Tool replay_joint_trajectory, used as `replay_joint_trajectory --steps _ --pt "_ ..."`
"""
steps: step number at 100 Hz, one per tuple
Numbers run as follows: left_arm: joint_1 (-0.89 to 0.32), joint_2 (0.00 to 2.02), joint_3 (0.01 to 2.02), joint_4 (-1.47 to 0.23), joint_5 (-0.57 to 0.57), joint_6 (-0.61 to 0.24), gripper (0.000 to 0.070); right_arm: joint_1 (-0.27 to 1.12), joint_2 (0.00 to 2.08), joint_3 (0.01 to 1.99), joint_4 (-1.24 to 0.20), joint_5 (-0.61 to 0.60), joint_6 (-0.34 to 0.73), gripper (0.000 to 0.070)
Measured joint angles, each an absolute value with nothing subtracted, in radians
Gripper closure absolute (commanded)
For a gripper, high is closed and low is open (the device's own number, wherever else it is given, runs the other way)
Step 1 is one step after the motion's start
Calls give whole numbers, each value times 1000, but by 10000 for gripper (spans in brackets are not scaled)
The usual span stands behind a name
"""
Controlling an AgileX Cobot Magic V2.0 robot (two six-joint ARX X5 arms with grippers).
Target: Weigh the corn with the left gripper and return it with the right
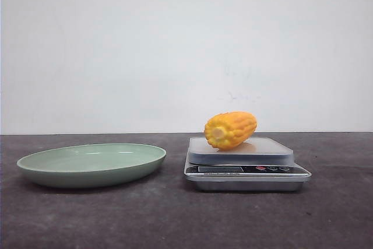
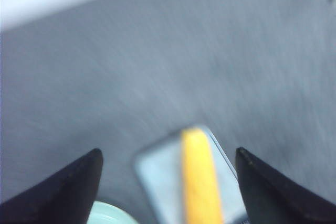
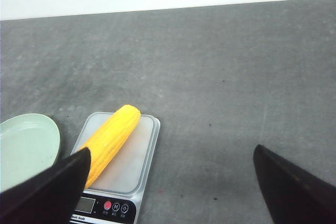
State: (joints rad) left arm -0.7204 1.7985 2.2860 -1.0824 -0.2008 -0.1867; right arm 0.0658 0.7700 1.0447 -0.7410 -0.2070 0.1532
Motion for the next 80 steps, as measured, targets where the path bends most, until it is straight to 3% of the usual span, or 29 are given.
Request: replay_joint_trajectory --steps 15,41,64,80 --pt "-649 1587 2286 -1156 -322 -155 224 66 770 1045 -745 -208 153 73" --pt "-537 1230 2284 -1424 -600 -143 224 66 770 1045 -748 -208 154 73" --pt "-535 950 2247 -1424 -619 -177 226 92 770 1045 -755 -208 154 73" --pt "-517 722 2111 -1424 -621 -241 226 114 770 1045 -755 -208 153 73"
